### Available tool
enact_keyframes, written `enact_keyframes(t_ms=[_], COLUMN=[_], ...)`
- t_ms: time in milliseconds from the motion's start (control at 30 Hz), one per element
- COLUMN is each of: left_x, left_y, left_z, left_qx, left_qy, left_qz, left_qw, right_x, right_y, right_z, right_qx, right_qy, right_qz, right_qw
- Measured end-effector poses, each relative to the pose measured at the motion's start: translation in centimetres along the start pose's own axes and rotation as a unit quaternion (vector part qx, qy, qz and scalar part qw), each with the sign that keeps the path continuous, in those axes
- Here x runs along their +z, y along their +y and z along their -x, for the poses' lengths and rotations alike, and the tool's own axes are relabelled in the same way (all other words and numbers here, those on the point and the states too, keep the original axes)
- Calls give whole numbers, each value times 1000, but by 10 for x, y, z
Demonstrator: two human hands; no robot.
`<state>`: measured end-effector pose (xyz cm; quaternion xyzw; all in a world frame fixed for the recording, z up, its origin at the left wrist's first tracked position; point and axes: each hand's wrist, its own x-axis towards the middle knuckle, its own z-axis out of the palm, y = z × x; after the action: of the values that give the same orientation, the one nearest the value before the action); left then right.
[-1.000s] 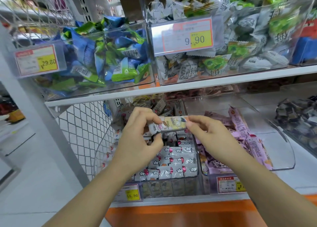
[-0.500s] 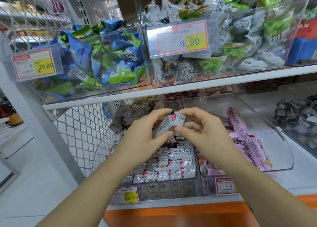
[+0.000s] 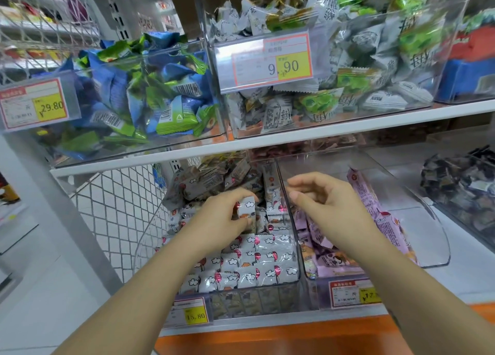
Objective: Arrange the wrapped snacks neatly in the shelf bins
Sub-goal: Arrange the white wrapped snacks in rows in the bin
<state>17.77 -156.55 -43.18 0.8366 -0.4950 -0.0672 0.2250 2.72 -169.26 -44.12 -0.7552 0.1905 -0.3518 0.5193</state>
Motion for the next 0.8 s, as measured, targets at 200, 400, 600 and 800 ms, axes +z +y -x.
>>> enact_keyframes(t_ms=[200,400,600,800], left_x=[-14,-8,5,12], left_y=[0,4,2,-6], left_z=[-2,-7,-14,-8], left_qx=[13,-7,13,18], left_qy=[57,19,86,113], left_qz=[39,19,-21,-23], left_qw=[998,1000,996,993], right_x=[-2,2,3,1], right_y=[3,6,8,9], right_z=[0,-1,-1,-2], right_qx=[11,20,27,31], right_qy=[-13,-28,-31,-31], right_qz=[15,19,19,18], right_qw=[1000,999,999,999])
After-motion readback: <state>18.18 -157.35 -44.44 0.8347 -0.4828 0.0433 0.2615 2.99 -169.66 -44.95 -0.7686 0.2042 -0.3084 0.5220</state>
